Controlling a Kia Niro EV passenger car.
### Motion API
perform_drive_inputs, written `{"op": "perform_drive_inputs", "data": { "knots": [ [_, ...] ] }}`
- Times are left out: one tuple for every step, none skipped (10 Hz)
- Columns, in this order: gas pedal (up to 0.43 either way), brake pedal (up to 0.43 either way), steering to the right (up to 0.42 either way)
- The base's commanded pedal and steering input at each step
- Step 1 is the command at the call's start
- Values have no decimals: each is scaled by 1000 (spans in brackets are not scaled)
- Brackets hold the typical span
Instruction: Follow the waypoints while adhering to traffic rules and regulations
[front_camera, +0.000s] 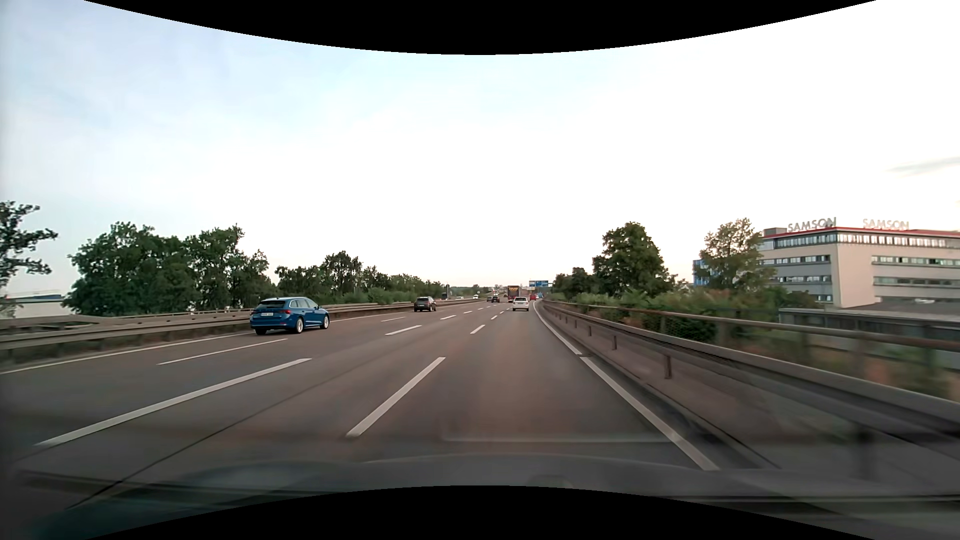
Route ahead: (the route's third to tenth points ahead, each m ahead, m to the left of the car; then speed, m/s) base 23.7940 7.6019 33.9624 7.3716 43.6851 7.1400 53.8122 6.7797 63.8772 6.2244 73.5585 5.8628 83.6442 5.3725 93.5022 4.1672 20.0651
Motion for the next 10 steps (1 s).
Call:
{"op": "perform_drive_inputs", "data": {
  "knots": [
    [0, 0, 2],
    [8, 0, 2],
    [8, 0, 3],
    [8, 0, 3],
    [20, 0, 3],
    [20, 0, 2],
    [20, 0, 2],
    [20, 0, 2],
    [20, 0, 2],
    [20, 0, 2]
  ]
}}
